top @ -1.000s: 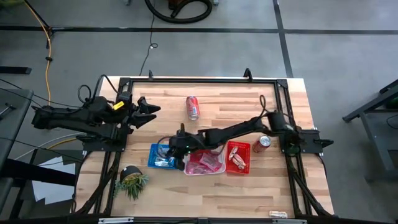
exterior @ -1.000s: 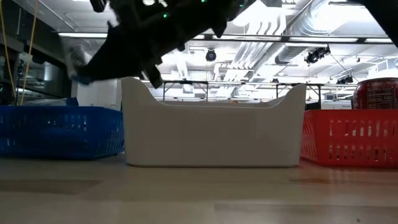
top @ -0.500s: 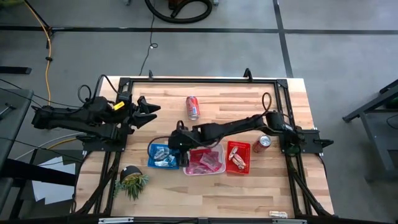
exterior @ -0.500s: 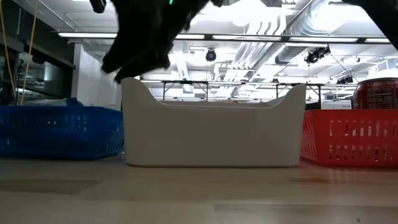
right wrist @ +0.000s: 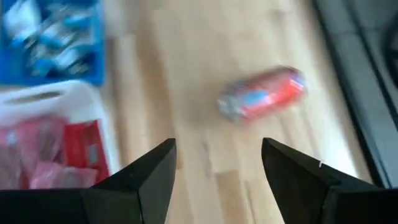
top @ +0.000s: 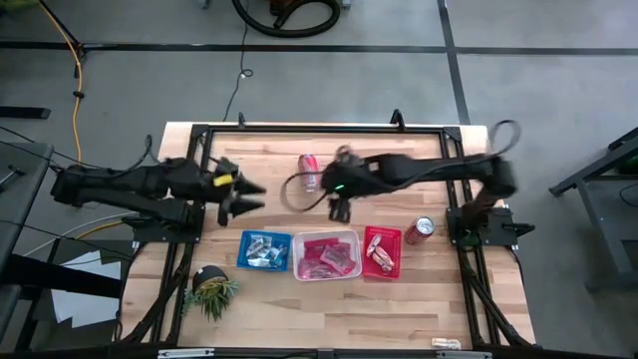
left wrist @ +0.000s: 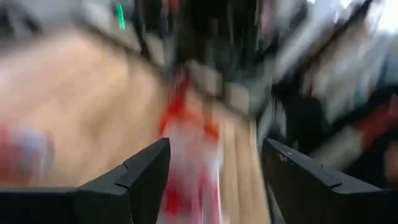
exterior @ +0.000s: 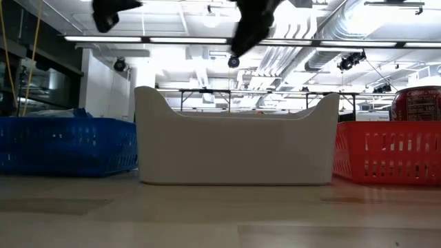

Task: Sort candy
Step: Adjust the flower pot on the table

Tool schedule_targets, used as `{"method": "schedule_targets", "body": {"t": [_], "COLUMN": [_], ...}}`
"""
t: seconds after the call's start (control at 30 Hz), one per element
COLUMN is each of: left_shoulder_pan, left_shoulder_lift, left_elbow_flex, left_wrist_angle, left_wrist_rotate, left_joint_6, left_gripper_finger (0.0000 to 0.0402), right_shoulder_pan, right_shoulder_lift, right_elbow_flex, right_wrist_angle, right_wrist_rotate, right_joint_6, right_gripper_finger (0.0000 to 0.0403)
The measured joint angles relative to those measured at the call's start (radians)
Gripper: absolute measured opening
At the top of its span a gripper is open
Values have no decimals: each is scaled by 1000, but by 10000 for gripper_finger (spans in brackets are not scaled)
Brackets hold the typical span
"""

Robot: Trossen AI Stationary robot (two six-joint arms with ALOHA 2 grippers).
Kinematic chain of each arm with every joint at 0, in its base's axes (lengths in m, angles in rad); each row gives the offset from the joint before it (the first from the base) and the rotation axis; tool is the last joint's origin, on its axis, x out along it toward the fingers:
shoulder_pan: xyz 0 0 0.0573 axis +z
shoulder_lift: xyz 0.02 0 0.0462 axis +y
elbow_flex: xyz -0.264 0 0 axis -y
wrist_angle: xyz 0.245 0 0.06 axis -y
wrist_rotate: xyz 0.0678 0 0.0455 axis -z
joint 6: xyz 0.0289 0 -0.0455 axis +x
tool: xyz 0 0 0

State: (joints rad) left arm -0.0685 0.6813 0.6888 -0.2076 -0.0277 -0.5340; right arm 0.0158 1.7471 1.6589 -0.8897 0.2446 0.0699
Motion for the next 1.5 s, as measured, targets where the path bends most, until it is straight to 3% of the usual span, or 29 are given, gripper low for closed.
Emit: {"method": "schedule_targets", "body": {"t": [0.17,0.3,0.4,0.43,0.57,0.7,0.8,1.07,1.5], "left_shoulder_pan": [-134,-349,-529,-587,-788,-919,-962,-995,-1025], "left_shoulder_lift": [163,286,353,374,454,529,595,717,727], "left_elbow_flex": [216,294,292,292,290,290,290,290,290], "left_wrist_angle": [-534,-771,-779,-770,-743,-711,-714,-821,-1158], "left_wrist_rotate": [165,240,274,271,165,23,-57,-43,-64], "left_joint_6": [-9,-117,-232,-281,-498,-634,-654,-582,-589], "left_gripper_finger": [212,132,33,18,3,1,0,0,0], "right_shoulder_pan": [-5,0,0,1,1,-5,-18,-55,-57], "right_shoulder_lift": [-253,-381,-421,-428,-432,-432,-432,-432,-432], "right_elbow_flex": [-304,-479,-561,-582,-641,-680,-690,-692,-692], "right_wrist_angle": [156,216,225,232,283,339,355,358,358], "right_wrist_rotate": [94,118,97,81,45,38,35,17,2], "right_joint_6": [210,344,403,412,438,422,411,367,368], "right_gripper_finger": [205,136,43,23,13,4,2,1,0]}}
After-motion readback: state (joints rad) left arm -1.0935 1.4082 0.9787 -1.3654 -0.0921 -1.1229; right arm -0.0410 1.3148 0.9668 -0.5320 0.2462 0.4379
